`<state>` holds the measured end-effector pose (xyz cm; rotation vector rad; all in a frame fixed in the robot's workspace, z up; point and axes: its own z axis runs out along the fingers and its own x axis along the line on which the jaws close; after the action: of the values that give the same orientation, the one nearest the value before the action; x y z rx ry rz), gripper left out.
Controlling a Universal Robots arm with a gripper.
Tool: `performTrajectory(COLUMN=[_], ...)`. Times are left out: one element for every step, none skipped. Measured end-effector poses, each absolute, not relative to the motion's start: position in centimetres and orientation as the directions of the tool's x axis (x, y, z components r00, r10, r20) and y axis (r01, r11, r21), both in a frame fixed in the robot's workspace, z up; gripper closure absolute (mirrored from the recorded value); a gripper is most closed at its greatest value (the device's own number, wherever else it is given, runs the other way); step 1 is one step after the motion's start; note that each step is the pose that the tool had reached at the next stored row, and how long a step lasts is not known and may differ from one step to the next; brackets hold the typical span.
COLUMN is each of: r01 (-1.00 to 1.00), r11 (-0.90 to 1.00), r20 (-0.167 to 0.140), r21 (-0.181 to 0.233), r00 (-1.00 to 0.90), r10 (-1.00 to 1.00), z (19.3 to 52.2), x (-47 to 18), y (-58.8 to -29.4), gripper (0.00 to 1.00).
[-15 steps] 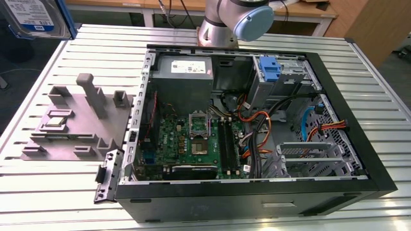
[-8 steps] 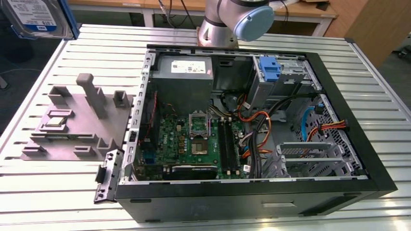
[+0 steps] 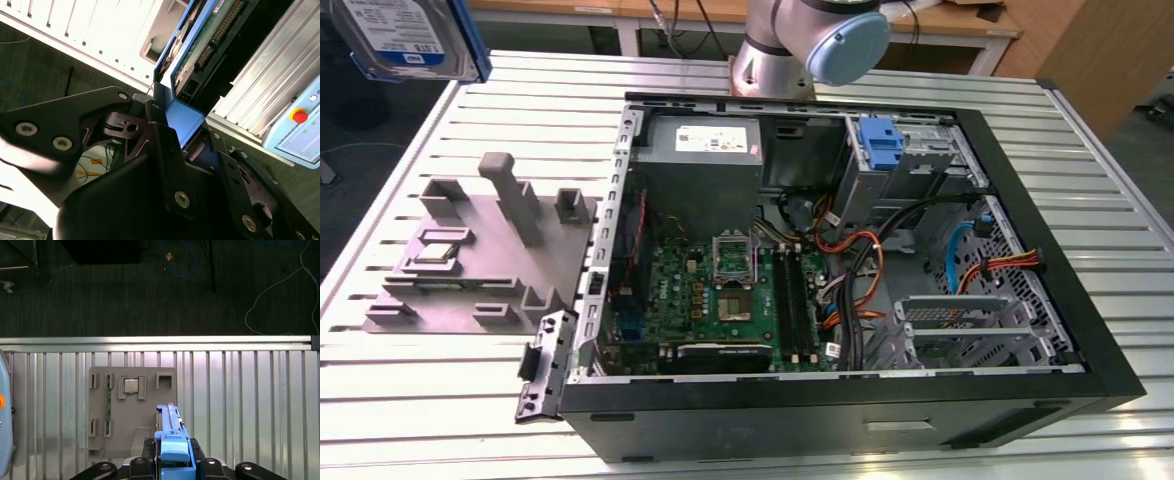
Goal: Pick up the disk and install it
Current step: 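Pick up the disk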
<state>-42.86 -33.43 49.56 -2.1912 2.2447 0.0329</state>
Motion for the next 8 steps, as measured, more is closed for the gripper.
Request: performTrajectory(r01=[-1.0, -1.0, -1.0, -1.0, -1.0, -1.0, -1.0, -1.0], r11=[0.024, 0.024, 0.024, 0.024, 0.024, 0.024, 0.024, 0.024], r20=[-0.018, -0.018, -0.018, -0.018, -0.018, -0.018, -0.018, -0.018], r21=[0.012, 0.012, 0.012, 0.012, 0.012, 0.012, 0.012, 0.012], r00=[-0.024, -0.024, -0.024, -0.024, -0.024, -0.024, -0.024, -0.024], r10=[-1.0, -1.0, -1.0, -1.0, -1.0, -1.0, -1.0, -1.0], z=[49.56, 49.56, 49.56, 49.56, 49.56, 49.56, 49.56, 49.56], x=[-42.82, -42.79, -42.75, -42.71, -42.68, -42.64, -42.6, -42.56], y=[-33.43, -33.43, -33.43, -33.43, -33.43, -33.43, -33.43, -33.43], gripper=[0.63, 0.63, 0.63, 0.63, 0.63, 0.63, 0.63, 0.63])
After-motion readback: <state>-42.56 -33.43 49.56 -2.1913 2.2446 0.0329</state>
